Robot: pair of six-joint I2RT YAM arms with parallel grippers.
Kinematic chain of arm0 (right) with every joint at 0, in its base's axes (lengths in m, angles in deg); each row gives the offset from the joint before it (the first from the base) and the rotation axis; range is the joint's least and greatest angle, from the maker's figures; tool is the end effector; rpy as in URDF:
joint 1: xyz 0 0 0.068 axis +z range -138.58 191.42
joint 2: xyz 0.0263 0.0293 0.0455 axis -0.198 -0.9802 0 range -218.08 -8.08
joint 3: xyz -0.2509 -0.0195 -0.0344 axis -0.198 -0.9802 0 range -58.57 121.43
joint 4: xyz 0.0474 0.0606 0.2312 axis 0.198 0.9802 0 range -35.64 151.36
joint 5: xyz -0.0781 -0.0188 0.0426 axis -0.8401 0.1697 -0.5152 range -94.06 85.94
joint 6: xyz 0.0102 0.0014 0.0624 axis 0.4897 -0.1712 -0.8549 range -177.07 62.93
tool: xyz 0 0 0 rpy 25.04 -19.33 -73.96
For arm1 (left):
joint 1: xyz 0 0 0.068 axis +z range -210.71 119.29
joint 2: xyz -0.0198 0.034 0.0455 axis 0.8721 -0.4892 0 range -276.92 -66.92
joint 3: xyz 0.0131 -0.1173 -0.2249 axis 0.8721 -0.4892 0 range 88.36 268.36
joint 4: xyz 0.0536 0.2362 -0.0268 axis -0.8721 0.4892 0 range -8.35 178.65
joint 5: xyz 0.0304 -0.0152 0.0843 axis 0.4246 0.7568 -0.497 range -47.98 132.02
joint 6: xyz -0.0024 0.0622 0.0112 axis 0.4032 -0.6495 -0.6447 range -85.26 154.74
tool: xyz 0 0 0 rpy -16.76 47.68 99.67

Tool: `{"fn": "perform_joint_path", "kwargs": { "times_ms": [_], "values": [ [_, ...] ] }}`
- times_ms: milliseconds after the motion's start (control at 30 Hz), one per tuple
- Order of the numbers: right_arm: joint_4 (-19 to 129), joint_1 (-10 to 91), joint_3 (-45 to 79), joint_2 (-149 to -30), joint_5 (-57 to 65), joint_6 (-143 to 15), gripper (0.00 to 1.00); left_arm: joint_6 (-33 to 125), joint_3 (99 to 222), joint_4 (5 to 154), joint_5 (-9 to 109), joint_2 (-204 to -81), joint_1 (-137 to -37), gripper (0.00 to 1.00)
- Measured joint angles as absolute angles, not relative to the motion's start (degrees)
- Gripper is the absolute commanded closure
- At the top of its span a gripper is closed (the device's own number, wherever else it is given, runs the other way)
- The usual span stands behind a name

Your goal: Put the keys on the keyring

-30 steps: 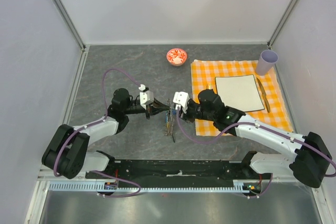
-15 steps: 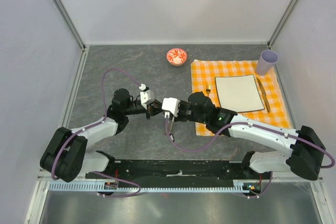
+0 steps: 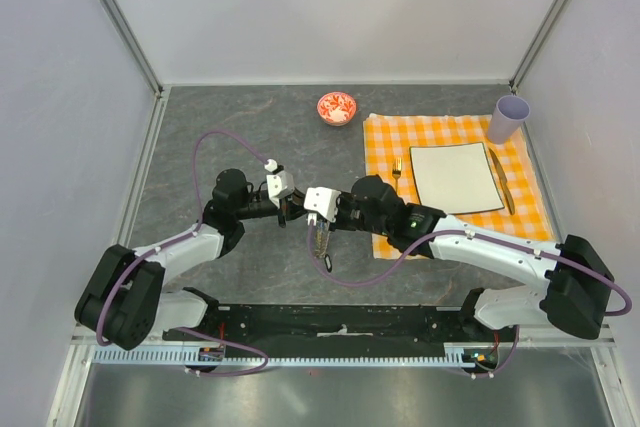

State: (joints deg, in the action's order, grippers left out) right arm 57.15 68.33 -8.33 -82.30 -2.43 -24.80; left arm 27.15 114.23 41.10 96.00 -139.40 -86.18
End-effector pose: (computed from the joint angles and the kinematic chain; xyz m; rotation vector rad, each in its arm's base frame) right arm 0.1592 0.2468 0.2565 -1.4527 1.4477 0.2979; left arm 0.2062 -0.1418 0.2128 1.1414 1.3067 -1.0142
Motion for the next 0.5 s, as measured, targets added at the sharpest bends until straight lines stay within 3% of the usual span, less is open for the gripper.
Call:
{"fn": "perform_joint_path", "kwargs": {
  "times_ms": [100,500],
  "values": [
    [57.2,68.3,-8.3,-82.3,-2.9,-24.6,1.00,27.1,114.2,41.3,96.0,-139.4,-86.2,0.98],
    [55.2,68.7,-9.7,-80.6,-5.6,-27.9,1.00,29.1,113.0,39.3,92.5,-137.1,-86.9,0.98]
  ]
}}
